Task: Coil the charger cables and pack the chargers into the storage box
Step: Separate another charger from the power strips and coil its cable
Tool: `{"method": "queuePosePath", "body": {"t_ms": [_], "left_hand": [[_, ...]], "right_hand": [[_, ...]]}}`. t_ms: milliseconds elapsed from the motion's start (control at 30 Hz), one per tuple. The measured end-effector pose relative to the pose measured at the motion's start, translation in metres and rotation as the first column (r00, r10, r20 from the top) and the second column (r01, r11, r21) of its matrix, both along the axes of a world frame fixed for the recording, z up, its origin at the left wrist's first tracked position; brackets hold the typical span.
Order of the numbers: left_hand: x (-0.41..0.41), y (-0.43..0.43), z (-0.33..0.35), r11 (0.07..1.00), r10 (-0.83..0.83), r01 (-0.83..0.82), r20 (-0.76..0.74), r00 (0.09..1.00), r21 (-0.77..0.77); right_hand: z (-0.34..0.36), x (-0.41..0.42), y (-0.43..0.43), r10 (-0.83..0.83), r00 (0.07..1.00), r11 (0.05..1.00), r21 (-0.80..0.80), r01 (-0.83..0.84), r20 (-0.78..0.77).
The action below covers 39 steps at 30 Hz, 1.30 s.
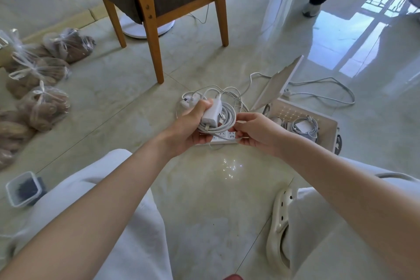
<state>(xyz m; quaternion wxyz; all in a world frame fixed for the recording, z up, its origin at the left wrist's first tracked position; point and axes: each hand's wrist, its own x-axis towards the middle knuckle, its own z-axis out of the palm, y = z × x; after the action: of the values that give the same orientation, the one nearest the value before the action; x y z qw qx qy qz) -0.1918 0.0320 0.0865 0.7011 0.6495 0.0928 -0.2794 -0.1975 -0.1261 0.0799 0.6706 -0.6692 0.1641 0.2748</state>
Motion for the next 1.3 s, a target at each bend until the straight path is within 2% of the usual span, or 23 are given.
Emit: {"method": "queuePosePath", "body": {"t_ms": [133,267,333,433,633,700,833,900,1000,1100,1167,1300], "left_hand": [[-0.007,-0.001,-0.006,0.996,-0.042,0.044,-0.022,0.999,0.08],[-0.016,-0.004,-0.018,0.994,-0.025,0.033,-0.082,0.996,0.102],[-0.018,-0.005,-0.024,0.994,-0.007,0.017,-0.097,0.995,0.107],[-0.018,-0.004,-0.027,0.991,-0.006,0.022,-0.122,0.992,0.132],[-0.024,-0.007,-0.033,0.99,-0.074,0.089,-0.134,0.988,0.11],[-0.025,-0.007,-0.037,0.986,-0.094,0.111,-0.133,0.987,0.125],[-0.031,-0.004,-0.043,0.975,-0.105,0.131,-0.151,0.983,0.177],[-0.034,-0.005,-0.047,0.982,-0.087,0.113,-0.164,0.983,0.153],[-0.038,-0.007,-0.056,0.994,0.012,0.009,-0.191,0.981,0.11],[-0.044,-0.011,-0.07,0.991,0.105,-0.086,-0.211,0.972,0.101],[-0.049,-0.011,-0.079,0.984,0.151,-0.126,-0.21,0.966,0.127],[-0.055,0.001,-0.095,0.962,0.256,-0.22,-0.25,0.934,0.163]], "right_hand": [[-0.006,-0.007,0.002,0.111,0.994,0.994,0.003,-0.111,0.007],[-0.01,-0.02,0.01,0.014,0.998,0.999,0.046,-0.011,-0.056],[-0.014,-0.026,0.013,0.036,0.999,0.996,-0.079,-0.033,0.039],[-0.02,-0.034,0.02,0.204,0.965,0.94,-0.31,-0.145,0.166],[-0.034,-0.036,0.021,0.15,0.969,0.89,-0.455,-0.045,0.198],[-0.036,-0.037,0.021,0.214,0.954,0.852,-0.518,-0.077,0.21],[-0.043,-0.041,0.021,0.421,0.874,0.718,-0.678,-0.157,0.244],[-0.048,-0.043,0.021,0.423,0.862,0.721,-0.68,-0.134,0.279],[-0.053,-0.045,0.023,0.376,0.836,0.773,-0.633,-0.046,0.399],[-0.047,-0.05,0.027,0.226,0.817,0.869,-0.488,0.076,0.53],[-0.039,-0.054,0.031,0.101,0.83,0.924,-0.361,0.126,0.548],[-0.031,-0.061,0.038,0.029,0.842,0.941,-0.3,0.16,0.539]]}}
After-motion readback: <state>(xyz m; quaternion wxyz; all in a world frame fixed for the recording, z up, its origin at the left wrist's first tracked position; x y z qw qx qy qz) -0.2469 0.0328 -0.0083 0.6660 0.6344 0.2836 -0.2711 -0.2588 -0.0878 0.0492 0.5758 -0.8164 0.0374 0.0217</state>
